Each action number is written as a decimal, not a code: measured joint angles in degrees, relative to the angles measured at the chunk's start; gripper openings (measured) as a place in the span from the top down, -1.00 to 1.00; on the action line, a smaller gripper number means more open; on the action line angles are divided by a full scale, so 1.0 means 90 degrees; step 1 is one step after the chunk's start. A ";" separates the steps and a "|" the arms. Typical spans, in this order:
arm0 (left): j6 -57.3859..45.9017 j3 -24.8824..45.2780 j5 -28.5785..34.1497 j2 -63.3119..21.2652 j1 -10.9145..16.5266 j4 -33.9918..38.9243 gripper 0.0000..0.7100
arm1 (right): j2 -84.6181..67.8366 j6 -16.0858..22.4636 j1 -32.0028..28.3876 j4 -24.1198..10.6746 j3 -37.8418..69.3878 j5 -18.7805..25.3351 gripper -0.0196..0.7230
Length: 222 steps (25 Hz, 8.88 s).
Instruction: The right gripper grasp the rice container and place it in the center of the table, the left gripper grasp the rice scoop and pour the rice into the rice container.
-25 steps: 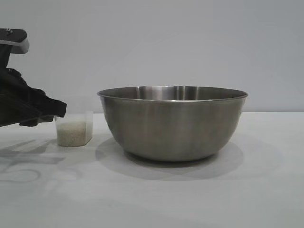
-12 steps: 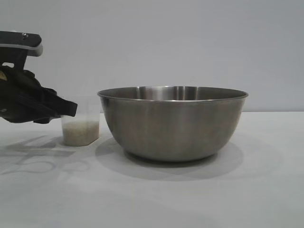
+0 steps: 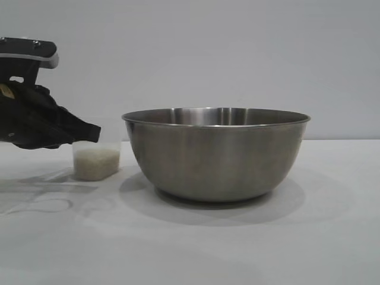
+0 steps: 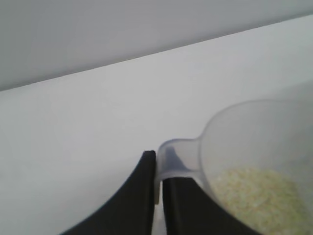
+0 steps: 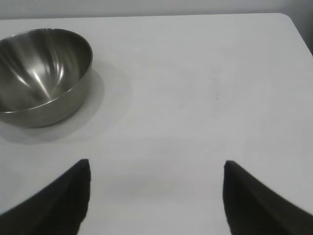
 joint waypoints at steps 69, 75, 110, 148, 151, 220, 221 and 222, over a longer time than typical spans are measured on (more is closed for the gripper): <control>0.7259 -0.1259 0.0377 -0.2201 -0.0112 0.6559 1.00 | 0.0000 0.0000 0.0000 0.0000 0.0000 0.0000 -0.36; 0.7863 -0.1270 0.0377 -0.2164 -0.0204 0.6469 1.00 | 0.0000 0.0000 0.0000 0.0000 0.0000 0.0000 -0.36; 1.1403 -0.1882 0.0568 -0.1401 -0.0257 0.6801 1.00 | 0.0000 0.0000 -0.0083 0.0011 0.0000 0.0000 -0.36; 0.5016 -0.2033 0.0000 -0.1397 -0.0257 0.2150 1.00 | 0.0000 0.0000 -0.0083 0.0011 0.0000 0.0000 -0.36; 0.4044 -0.2033 0.0000 -0.1397 -0.0257 0.0714 1.00 | 0.0000 0.0000 -0.0083 0.0011 0.0000 0.0000 -0.36; -0.0010 0.1665 -0.0104 -0.0692 -0.0245 -0.1328 0.31 | 0.0000 0.0000 -0.0083 0.0011 0.0000 0.0000 -0.36; -0.0043 0.1752 -0.0104 -0.0730 -0.0245 -0.1291 0.31 | 0.0000 0.0000 -0.0083 0.0011 0.0000 0.0000 -0.36; -0.0106 0.1860 -0.0104 -0.0777 -0.0245 -0.1246 0.31 | 0.0000 0.0000 -0.0083 0.0011 0.0000 0.0000 -0.36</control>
